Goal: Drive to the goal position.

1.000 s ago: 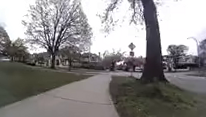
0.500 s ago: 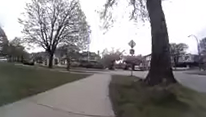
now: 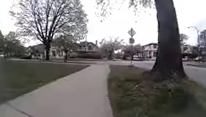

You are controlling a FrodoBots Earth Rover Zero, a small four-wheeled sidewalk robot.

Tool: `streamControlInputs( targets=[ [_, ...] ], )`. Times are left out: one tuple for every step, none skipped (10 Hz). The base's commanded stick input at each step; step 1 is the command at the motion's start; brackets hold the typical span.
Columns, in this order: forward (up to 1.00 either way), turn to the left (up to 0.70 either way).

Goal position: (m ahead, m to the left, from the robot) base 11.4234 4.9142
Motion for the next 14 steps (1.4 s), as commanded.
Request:
streamControlInputs(
  targets=[
    [0.85, 0.00],
    [0.85, 0.00],
    [0.85, 0.00],
    [0.85, 0.00],
    [0.85, 0.00],
    [0.85, 0.00],
    [0.85, 0.00],
    [0.85, 0.00],
    [0.85, 0.00],
    [0.85, 0.00],
    [0.85, 0.00],
    [0.85, 0.00],
    [0.85, 0.00],
    [0.85, 0.00]
  ],
)
